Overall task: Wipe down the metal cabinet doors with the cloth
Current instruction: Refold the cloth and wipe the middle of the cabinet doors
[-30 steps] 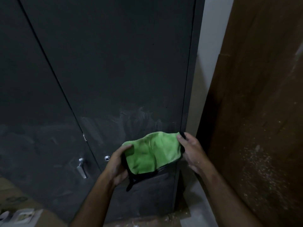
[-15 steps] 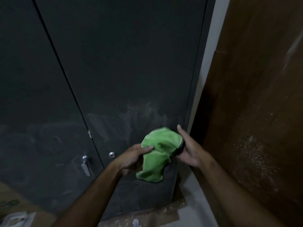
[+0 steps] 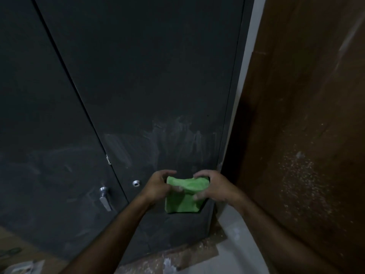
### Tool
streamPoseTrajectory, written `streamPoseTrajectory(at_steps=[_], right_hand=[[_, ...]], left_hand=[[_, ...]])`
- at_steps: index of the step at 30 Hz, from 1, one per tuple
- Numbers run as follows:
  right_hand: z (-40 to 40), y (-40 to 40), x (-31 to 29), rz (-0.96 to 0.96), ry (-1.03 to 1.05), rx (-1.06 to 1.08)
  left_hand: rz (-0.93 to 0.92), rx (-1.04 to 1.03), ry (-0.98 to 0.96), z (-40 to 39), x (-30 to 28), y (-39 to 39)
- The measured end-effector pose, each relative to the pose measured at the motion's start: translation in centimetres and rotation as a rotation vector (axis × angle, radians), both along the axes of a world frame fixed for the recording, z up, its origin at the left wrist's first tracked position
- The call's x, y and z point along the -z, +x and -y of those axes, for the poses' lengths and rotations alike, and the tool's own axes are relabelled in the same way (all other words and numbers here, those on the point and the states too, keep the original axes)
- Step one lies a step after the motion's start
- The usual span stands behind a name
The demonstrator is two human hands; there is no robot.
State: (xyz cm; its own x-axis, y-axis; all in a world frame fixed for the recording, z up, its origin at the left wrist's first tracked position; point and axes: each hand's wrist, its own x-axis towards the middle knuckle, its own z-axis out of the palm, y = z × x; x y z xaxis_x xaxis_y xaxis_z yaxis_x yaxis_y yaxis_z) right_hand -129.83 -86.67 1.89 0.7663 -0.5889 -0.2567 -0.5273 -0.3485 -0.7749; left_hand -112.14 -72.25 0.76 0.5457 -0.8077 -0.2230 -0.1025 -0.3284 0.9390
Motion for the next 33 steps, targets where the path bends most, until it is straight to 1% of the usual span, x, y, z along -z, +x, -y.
streamPoseTrajectory(at_steps=[2, 3, 4, 5, 6, 7, 8, 9, 10, 11, 12, 14, 16, 18, 20, 22, 24, 26, 28, 30, 31, 33], right_hand=[[0.5, -0.1, -1.7, -0.135, -0.343, -0.101], [0.7, -0.3, -2.8, -0.151, -0.438, -0.118], [1.1, -0.5, -3.7, -0.16, -0.47, -0.134], [1.6, -0.8, -4.5, -0.154, -0.46, -0.151], [2.2, -1.1, -5.0, -0.125, -0.396, -0.144], [2.6, -1.4, -5.6, -0.049, -0.256, -0.095], [2.9, -1.8, -6.0, 0.069, -0.026, -0.013], [3.0, -2.1, -6.1, 0.21, 0.267, 0.062], [3.0, -2.5, -5.9, 0.335, 0.559, 0.116], [2.6, -2.8, -5.7, 0.428, 0.781, 0.148], [2.1, -3.1, -5.4, 0.481, 0.925, 0.168], [1.2, -3.7, -4.4, 0.504, 1.067, 0.222], [0.9, -4.0, -3.8, 0.518, 1.111, 0.271], [1.7, -4.1, -4.0, 0.6, 1.105, 0.347], [2.8, -4.0, -4.6, 0.706, 1.1, 0.428], [3.6, -3.6, -5.0, 0.776, 1.113, 0.463], [4.2, -3.2, -4.8, 0.793, 1.167, 0.442], [5.0, -3.5, -4.3, 0.749, 1.186, 0.399], [6.0, -4.3, -4.0, 0.67, 1.112, 0.334], [7.0, -4.8, -3.5, 0.578, 0.965, 0.254], [7.5, -4.9, -3.4, 0.549, 0.879, 0.225], [8.4, -4.9, -3.1, 0.556, 0.761, 0.251]], left_hand=[[0.4, 0.193, 0.07, 0.4, -1.2, 0.7], [0.558, 0.253, 0.105, 0.5, -2.1, 0.9], [0.644, 0.294, 0.118, 0.7, -2.9, 1.0], [0.666, 0.307, 0.099, 1.1, -3.4, 1.2], [0.639, 0.317, 0.062, 1.4, -4.1, 1.4], [0.465, 0.309, 0.013, 1.7, -4.6, 1.4], [0.204, 0.292, -0.036, 2.0, -5.3, 1.2], [-0.052, 0.271, -0.073, 2.3, -5.5, 1.0], [-0.256, 0.251, -0.096, 2.7, -5.7, 0.7], [-0.361, 0.229, -0.106, 3.2, -5.7, 0.2], [-0.39, 0.206, -0.105, 3.8, -5.6, -0.5], [-0.365, 0.17, -0.097, 5.2, -5.3, -1.7], [-0.337, 0.143, -0.088, 6.5, -5.1, -2.4], [-0.311, 0.144, -0.058, 7.2, -5.1, -2.5], [-0.32, 0.214, 0.018, 7.5, -5.2, -2.5], [-0.359, 0.251, 0.043, 7.8, -5.1, -2.8], [-0.368, 0.214, -0.018, 8.3, -5.0, -2.9], [-0.368, 0.168, -0.12, 8.8, -5.0, -3.0], [-0.345, 0.134, -0.178, 8.9, -5.6, -2.9], [-0.323, 0.135, -0.186, 8.9, -6.3, -2.7], [-0.334, 0.148, -0.17, 8.9, -6.7, -2.7], [-0.386, 0.201, -0.08, 8.9, -7.6, -3.1]])
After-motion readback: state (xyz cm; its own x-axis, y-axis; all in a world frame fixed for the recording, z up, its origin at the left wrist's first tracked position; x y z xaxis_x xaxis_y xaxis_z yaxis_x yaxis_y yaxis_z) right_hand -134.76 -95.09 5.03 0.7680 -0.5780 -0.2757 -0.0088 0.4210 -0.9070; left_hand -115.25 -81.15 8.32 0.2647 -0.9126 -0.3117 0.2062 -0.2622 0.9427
